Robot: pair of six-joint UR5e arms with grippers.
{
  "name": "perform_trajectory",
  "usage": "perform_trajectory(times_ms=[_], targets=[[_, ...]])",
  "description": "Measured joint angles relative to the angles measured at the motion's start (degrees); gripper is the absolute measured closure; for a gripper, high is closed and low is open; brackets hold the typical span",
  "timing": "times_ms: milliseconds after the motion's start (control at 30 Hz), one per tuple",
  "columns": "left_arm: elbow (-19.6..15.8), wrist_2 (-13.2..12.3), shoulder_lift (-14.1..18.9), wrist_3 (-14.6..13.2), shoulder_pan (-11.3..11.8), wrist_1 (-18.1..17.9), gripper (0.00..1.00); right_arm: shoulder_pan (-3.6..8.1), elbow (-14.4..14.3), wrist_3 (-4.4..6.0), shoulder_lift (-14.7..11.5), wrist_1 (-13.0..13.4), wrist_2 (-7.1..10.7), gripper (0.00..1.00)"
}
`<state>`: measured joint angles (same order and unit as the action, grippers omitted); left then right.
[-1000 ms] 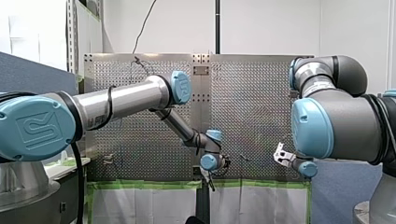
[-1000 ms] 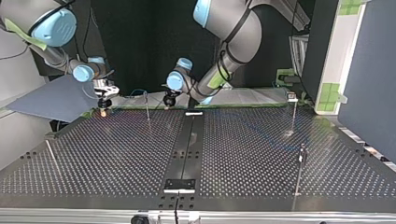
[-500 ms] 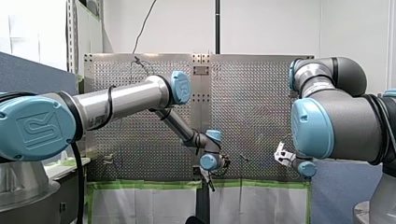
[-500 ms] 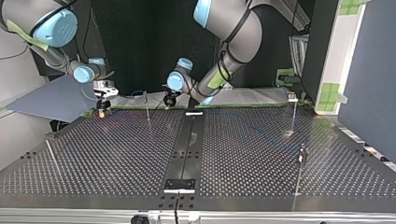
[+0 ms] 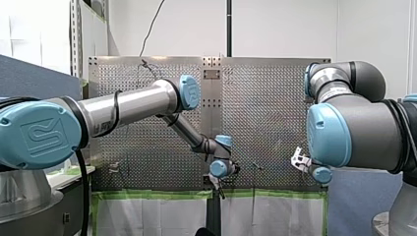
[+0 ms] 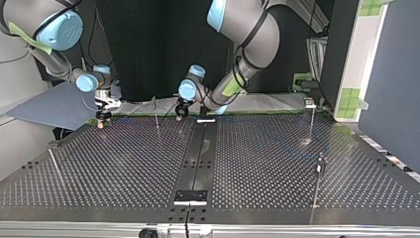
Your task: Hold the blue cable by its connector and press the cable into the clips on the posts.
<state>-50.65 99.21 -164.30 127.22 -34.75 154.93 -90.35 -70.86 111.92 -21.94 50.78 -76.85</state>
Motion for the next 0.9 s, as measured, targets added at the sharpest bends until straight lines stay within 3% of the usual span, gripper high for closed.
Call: perform_trajectory(times_ms=[200,567,900], targets=[[0.2,0.2,0.0,0.0,0.5,0.0,1.00,0.06,1.0,-0.15,0.2,-1.5,-0.99,1.00],[0.3,-0.4,0.0,-0.1,1.1,0.3,1.00,0.04,1.7,0.14,0.4,-1.9,-0.90,1.00],[0.4,-0.4,0.0,-0.1,1.7,0.3,1.00,0.13,3.0,1.10,0.5,-2.2,-0.80,1.00]])
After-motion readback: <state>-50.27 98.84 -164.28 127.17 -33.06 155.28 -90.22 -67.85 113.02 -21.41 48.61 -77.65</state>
